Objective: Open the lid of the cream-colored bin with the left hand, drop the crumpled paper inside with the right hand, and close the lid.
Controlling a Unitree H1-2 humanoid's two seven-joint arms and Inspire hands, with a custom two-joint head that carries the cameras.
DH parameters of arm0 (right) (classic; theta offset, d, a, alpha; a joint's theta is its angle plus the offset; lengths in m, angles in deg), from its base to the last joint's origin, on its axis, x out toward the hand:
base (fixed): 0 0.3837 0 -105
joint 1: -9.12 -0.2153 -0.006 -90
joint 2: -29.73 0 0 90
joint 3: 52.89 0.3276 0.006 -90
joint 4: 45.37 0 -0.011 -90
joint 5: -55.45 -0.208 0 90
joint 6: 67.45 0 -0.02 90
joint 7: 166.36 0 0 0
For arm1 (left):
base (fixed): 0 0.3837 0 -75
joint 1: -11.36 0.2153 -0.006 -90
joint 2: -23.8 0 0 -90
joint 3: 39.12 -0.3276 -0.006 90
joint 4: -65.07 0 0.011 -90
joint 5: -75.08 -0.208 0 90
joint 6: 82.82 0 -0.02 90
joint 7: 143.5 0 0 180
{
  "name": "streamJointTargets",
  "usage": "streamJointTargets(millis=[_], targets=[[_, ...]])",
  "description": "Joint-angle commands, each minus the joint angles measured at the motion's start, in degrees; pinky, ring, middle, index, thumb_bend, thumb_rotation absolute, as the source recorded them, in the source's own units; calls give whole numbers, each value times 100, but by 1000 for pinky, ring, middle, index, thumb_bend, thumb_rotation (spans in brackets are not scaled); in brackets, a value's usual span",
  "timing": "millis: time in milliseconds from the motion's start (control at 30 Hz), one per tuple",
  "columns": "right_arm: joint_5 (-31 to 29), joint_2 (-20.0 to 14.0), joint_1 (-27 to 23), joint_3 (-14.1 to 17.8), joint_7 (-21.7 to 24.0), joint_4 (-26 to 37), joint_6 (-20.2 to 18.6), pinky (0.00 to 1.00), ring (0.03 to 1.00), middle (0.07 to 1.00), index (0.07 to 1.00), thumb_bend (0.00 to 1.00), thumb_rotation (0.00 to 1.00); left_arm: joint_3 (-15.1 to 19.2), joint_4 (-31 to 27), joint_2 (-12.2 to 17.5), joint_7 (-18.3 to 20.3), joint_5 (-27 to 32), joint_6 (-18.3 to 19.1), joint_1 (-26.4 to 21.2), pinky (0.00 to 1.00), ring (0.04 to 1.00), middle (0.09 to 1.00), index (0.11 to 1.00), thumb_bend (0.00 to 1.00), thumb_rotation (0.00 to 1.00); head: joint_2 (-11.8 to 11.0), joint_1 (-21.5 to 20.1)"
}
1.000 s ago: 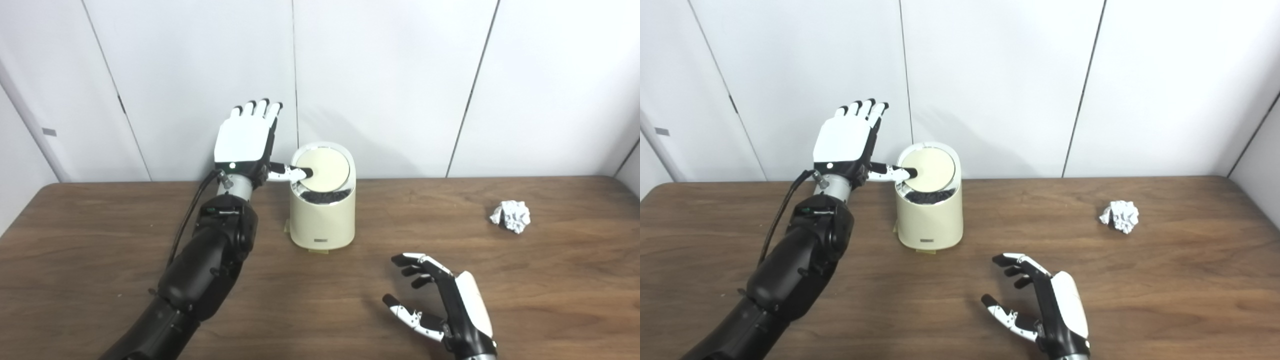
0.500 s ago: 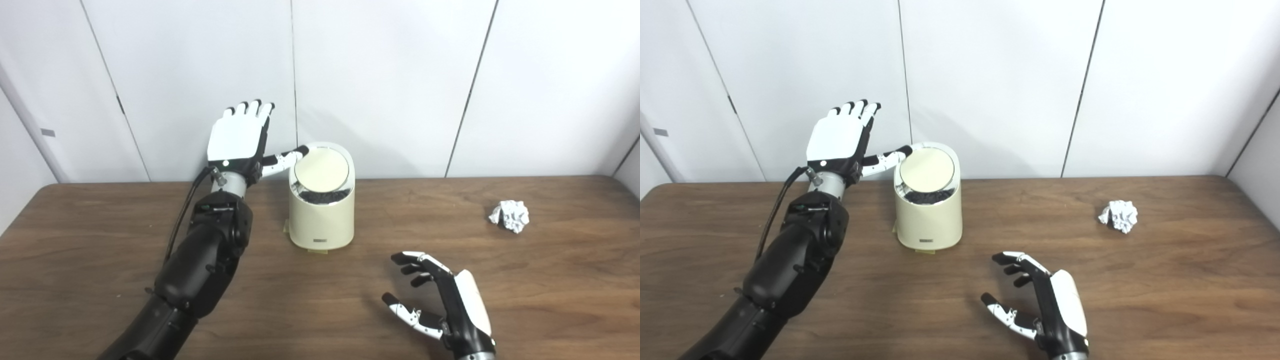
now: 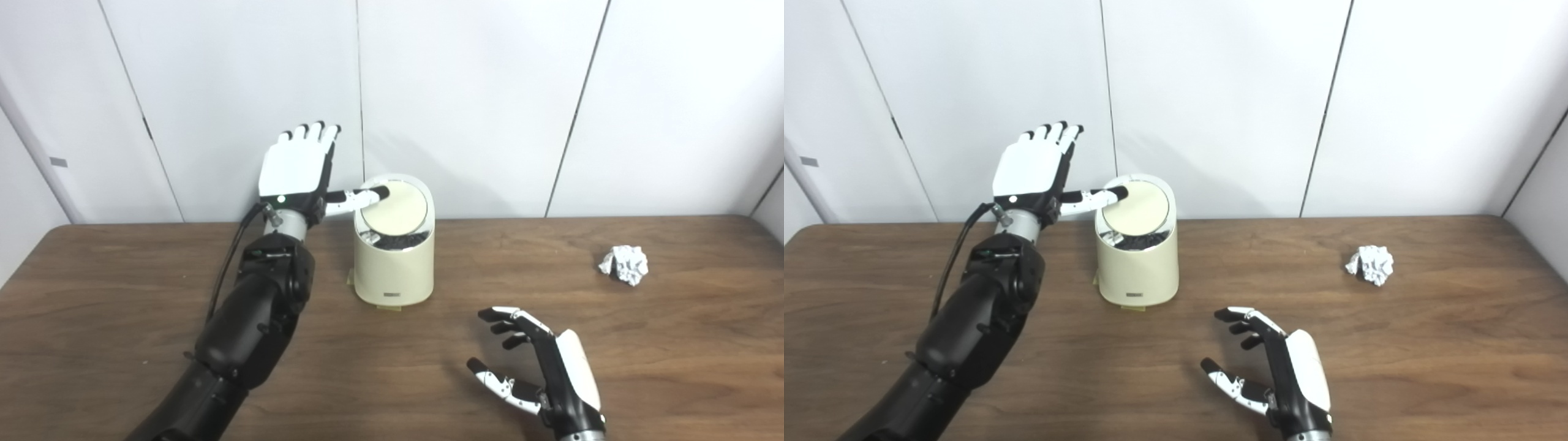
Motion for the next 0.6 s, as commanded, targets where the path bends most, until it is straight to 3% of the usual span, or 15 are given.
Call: streamJointTargets(millis=[0, 267, 567], targets=[[-1, 80, -102, -26, -109, 13, 77, 518, 648, 702, 678, 312, 161, -16, -21, -16, -71, -112, -14, -403, 1000, 1000, 1000, 1000, 872, 889, 2, -16], [5, 80, -106, -42, -110, 14, 64, 533, 660, 704, 678, 312, 165, -46, 138, -80, 47, -3, -36, -368, 1000, 1000, 1000, 1000, 989, 832, 2, -39], [15, 87, -74, -50, -113, 62, 37, 525, 655, 702, 675, 314, 157, -74, 448, -147, -114, -41, 16, -328, 1000, 1000, 1000, 1000, 984, 782, 14, -47]])
